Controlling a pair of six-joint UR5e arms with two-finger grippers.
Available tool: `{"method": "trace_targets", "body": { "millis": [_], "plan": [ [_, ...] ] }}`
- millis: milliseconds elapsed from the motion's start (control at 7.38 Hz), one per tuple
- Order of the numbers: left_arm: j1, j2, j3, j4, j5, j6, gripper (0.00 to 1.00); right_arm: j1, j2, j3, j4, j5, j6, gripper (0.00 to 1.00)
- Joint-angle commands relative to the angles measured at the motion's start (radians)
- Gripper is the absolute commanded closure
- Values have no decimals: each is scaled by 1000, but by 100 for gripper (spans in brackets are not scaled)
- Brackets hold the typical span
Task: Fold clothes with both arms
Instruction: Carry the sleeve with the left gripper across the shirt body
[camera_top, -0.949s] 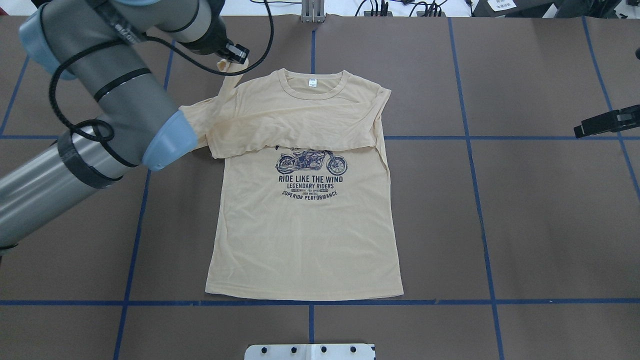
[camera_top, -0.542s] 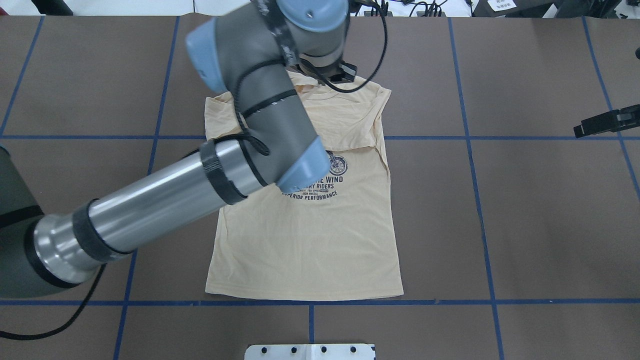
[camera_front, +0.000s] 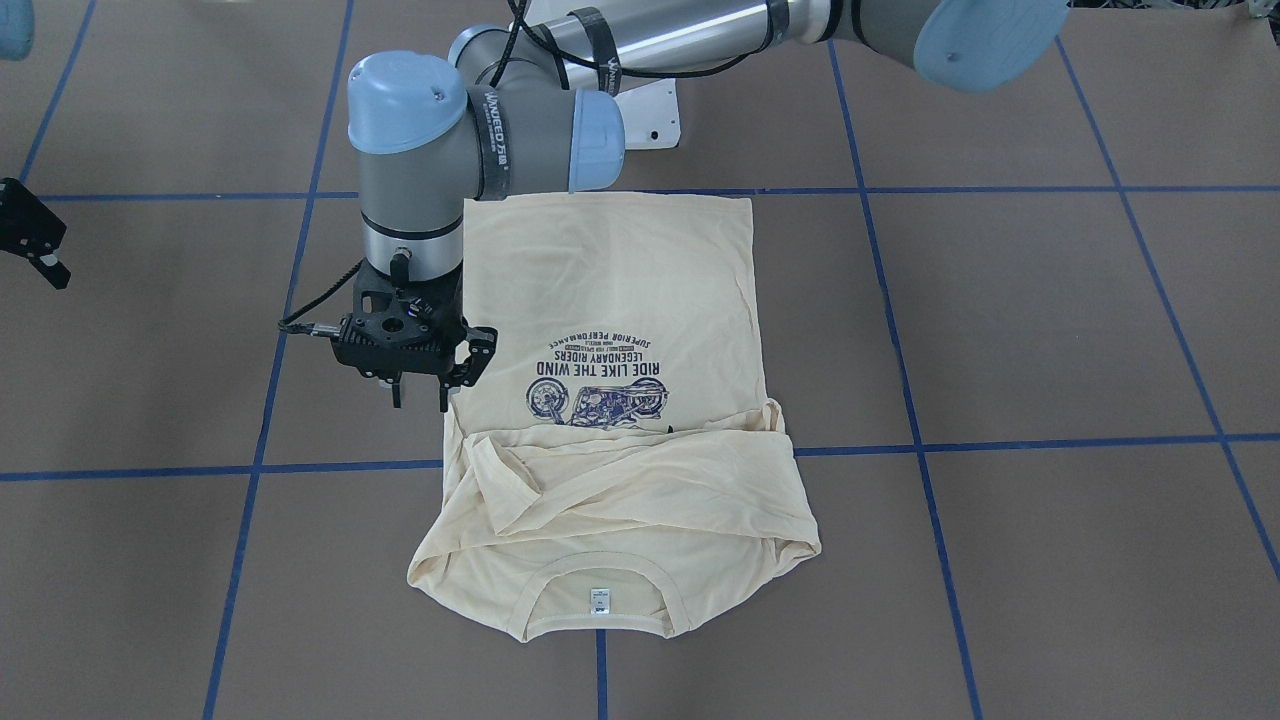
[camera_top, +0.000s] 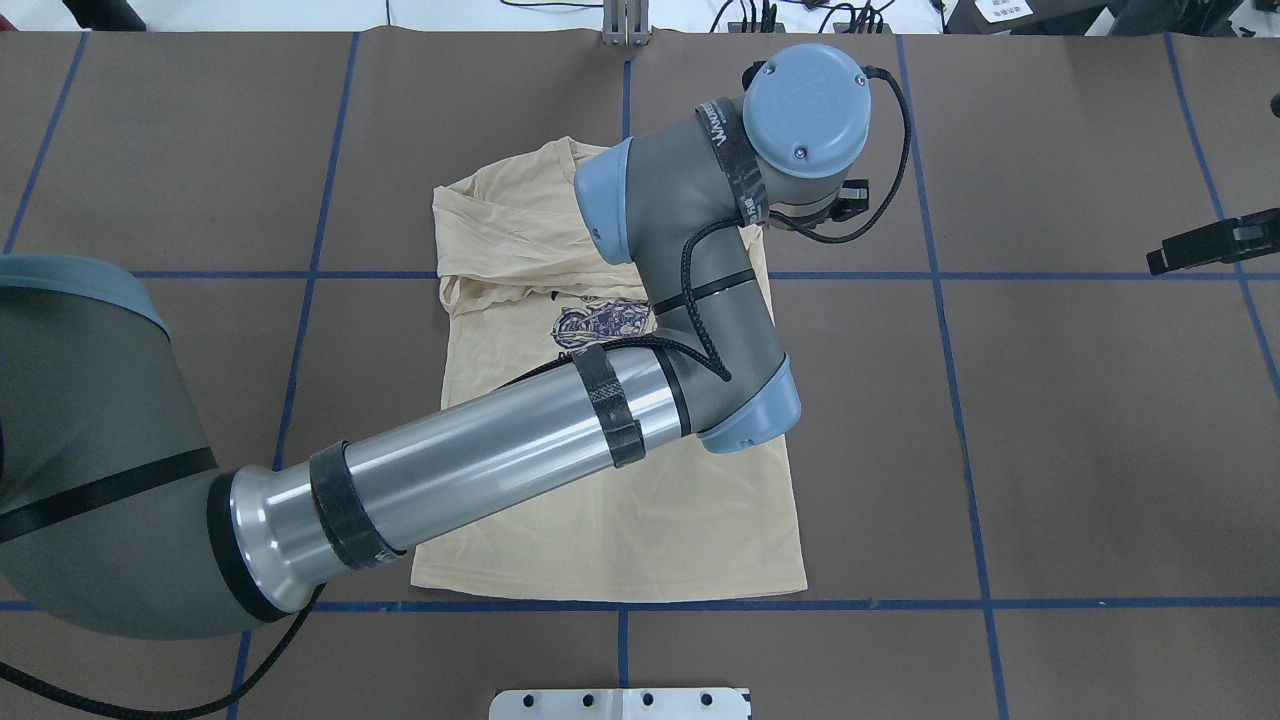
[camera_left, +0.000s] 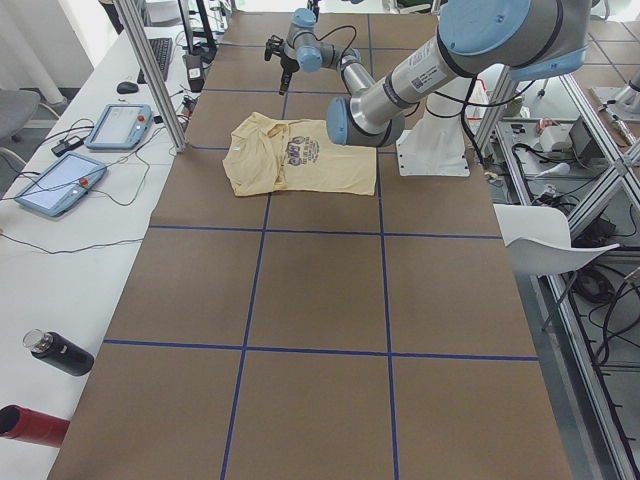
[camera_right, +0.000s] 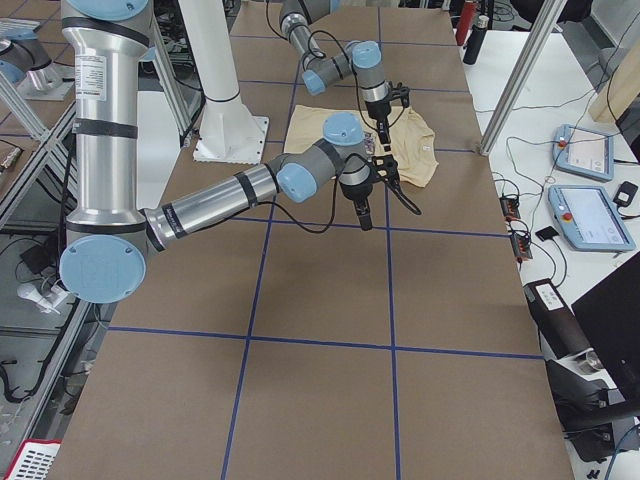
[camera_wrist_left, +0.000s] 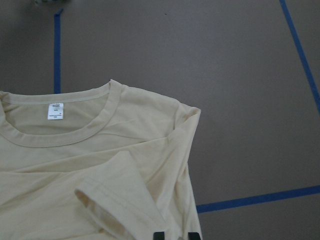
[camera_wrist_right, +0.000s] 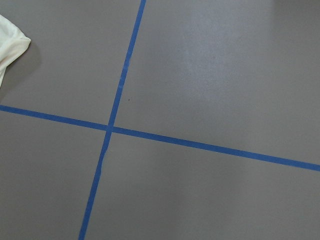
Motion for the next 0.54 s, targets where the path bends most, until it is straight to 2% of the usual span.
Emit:
{"method": "trace_targets", "body": {
  "millis": [0,136,271,407],
  "plan": [
    [4,13,5,-18,-1,112,0,-2,16,-2,0,-1,26,0],
    [1,77,-70,16,-5,208,0,-5,48,-3,0,-3,90,0],
    [0,199,-223,46,-47,264,0,-35,76,0,0,-10,173,0],
    [-5,320,-397,133,-56,309,0,-84,114,3,-2,-33,257,0]
  ]
}}
